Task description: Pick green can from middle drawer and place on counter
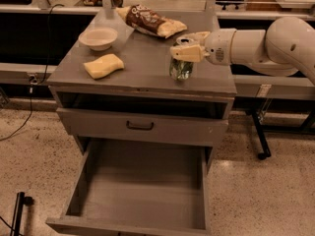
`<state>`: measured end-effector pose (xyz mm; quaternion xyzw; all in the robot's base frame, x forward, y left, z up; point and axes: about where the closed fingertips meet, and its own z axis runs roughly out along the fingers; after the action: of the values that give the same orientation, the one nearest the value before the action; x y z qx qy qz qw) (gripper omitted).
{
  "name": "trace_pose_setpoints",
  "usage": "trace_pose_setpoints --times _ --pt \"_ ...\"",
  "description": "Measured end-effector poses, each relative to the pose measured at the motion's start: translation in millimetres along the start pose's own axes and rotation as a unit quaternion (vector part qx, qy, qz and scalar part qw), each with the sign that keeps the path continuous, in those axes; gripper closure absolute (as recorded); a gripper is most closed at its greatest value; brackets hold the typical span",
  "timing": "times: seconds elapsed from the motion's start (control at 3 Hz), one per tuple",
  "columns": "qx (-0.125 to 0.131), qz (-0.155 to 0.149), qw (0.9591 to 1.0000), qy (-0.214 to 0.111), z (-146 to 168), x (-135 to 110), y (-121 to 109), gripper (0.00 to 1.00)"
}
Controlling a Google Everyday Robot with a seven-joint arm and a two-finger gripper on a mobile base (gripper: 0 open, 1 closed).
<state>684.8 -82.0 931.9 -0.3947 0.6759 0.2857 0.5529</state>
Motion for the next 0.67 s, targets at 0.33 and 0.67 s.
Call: trace_pose_setpoints --times 0.33,0.67 --pt "-0.002 0.0 1.0 0.0 2.3 -0.3 1.5 0.34" --pt "-0.004 0.0 1.0 0.0 4.3 -0.6 2.8 0.11"
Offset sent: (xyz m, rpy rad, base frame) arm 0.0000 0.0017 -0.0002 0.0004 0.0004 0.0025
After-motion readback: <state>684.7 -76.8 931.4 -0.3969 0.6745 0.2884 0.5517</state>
